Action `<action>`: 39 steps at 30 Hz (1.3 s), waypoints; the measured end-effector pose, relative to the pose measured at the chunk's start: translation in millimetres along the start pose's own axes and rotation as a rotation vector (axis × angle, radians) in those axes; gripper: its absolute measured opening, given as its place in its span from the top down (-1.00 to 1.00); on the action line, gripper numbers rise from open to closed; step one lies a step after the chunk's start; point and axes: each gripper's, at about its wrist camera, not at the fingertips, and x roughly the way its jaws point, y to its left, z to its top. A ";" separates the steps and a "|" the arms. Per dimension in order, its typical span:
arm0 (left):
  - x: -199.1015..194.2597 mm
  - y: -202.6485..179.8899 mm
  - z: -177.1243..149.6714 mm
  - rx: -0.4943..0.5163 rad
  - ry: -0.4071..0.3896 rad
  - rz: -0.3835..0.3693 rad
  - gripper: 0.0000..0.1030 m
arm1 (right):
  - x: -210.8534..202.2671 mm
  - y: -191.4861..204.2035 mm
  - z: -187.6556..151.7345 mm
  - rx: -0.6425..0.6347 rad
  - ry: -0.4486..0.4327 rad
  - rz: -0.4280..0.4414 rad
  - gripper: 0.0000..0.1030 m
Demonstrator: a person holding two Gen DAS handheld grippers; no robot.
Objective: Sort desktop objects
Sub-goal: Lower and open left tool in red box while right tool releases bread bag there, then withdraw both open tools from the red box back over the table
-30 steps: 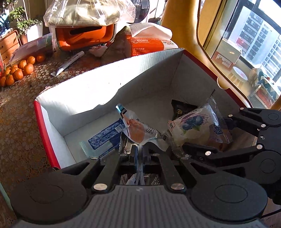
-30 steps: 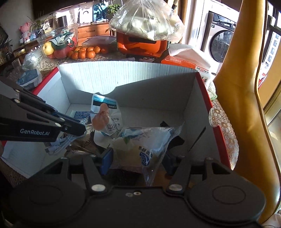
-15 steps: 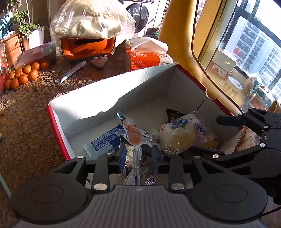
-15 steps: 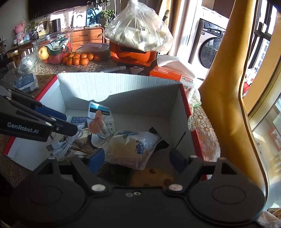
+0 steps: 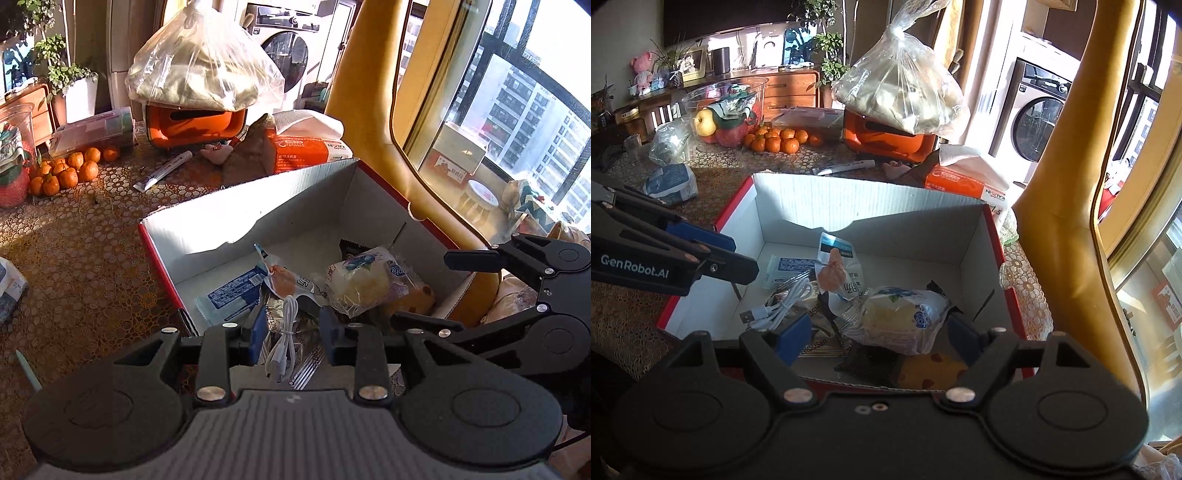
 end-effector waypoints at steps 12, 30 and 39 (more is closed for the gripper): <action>-45.0 14.5 -21.4 0.011 -0.068 0.013 0.42 | -29.5 43.1 4.1 -0.034 -0.040 0.022 -0.57; -117.3 77.6 -68.1 -0.057 -0.156 0.137 0.42 | -47.4 135.0 16.7 -0.094 -0.115 0.152 -0.49; -141.9 124.3 -86.0 -0.122 -0.194 0.201 0.07 | -35.3 185.4 21.7 -0.155 -0.099 0.183 -0.49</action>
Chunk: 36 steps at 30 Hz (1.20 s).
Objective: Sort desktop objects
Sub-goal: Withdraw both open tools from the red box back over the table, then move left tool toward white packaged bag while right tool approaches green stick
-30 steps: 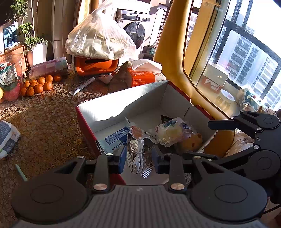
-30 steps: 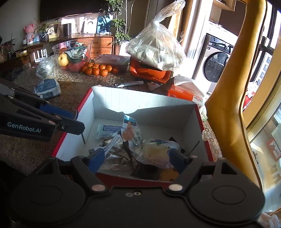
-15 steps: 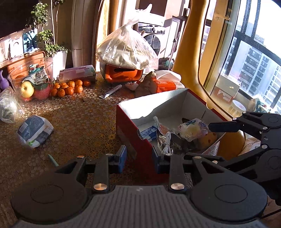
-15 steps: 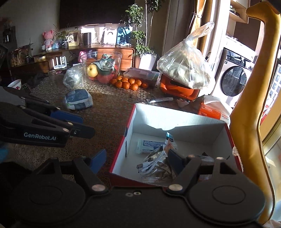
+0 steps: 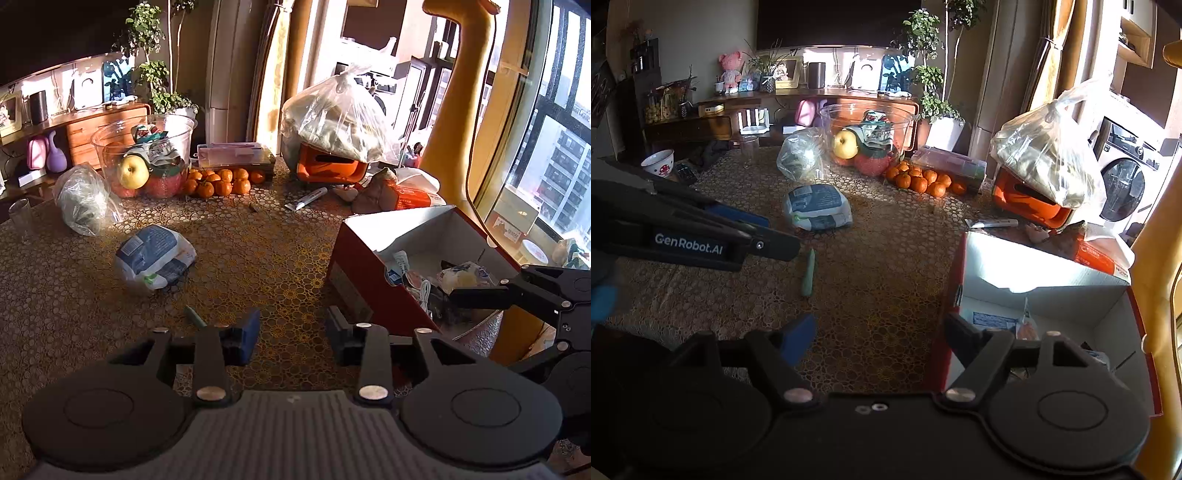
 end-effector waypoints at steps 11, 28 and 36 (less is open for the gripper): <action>-2.3 53.9 -7.8 -0.024 -0.011 0.077 -0.50 | 29.8 47.6 12.2 -0.075 0.014 0.060 -0.62; 10.2 126.0 -17.4 -0.095 -0.039 0.187 -0.99 | 78.9 85.4 21.7 -0.089 0.047 0.114 -0.74; 23.9 145.5 -13.8 -0.118 -0.037 0.211 -0.99 | 100.3 86.3 22.9 -0.076 0.066 0.126 -0.74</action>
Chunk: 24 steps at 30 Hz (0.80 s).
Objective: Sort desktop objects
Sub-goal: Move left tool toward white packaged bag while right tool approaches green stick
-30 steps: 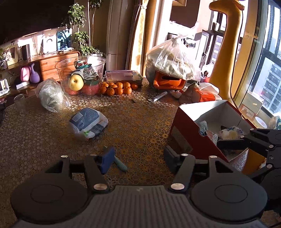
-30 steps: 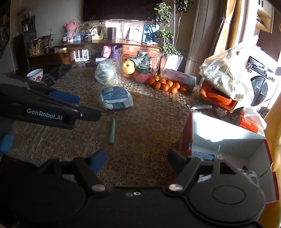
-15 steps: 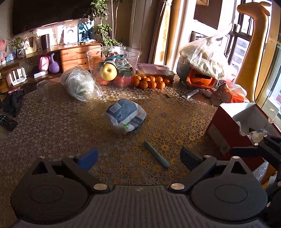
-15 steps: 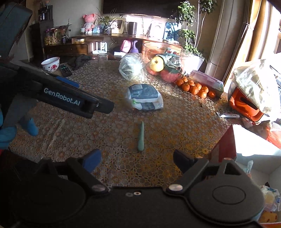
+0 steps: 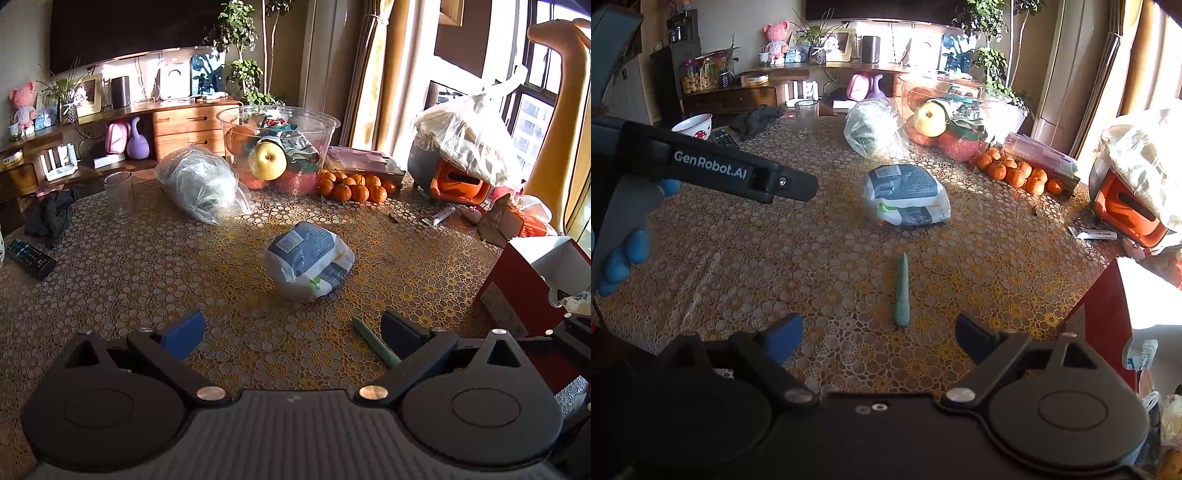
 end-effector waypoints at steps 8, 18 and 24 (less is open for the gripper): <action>23.5 6.3 4.1 0.014 0.037 0.014 -0.99 | 20.7 -4.8 3.8 0.006 0.014 0.010 -0.73; 54.0 11.4 11.0 0.038 0.054 0.033 -0.99 | 45.9 -14.0 4.1 0.019 0.034 0.023 -0.70; 75.9 14.1 13.2 0.058 0.066 -0.008 -0.99 | 59.9 -17.0 6.0 0.019 0.062 0.021 -0.62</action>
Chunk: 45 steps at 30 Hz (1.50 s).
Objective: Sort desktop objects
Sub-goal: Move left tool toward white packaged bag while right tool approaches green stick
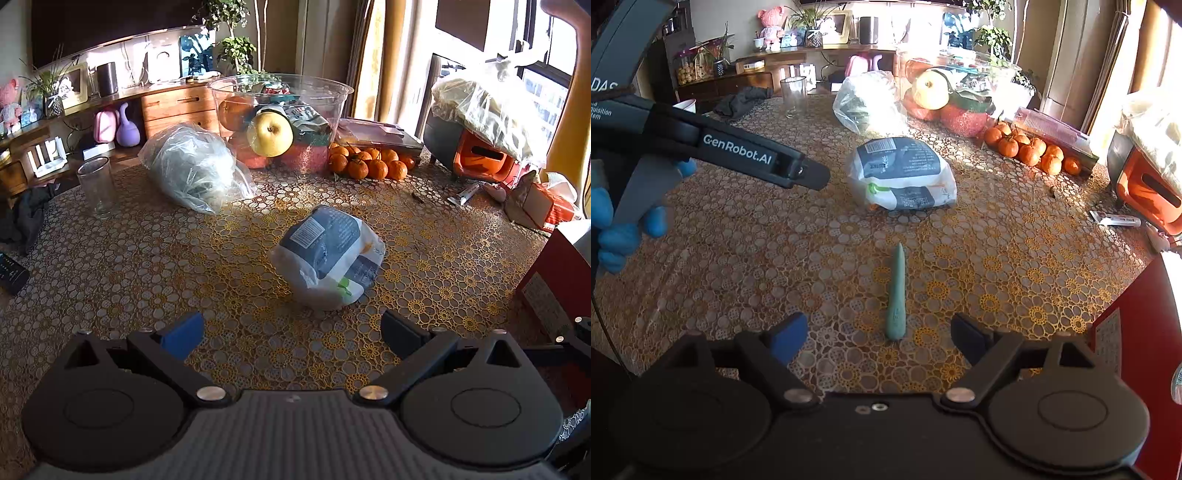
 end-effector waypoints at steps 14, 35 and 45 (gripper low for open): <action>49.0 -12.9 19.1 0.116 -0.048 -0.056 -0.99 | 30.2 -16.2 2.4 0.016 0.057 0.014 -0.42; 92.8 -34.3 25.1 0.270 -0.063 -0.063 -0.99 | 54.3 -15.9 20.1 -0.033 0.057 0.011 0.09; 101.2 -34.3 25.7 0.262 -0.067 -0.045 -0.97 | 50.4 -12.7 14.6 -0.034 0.059 0.024 0.29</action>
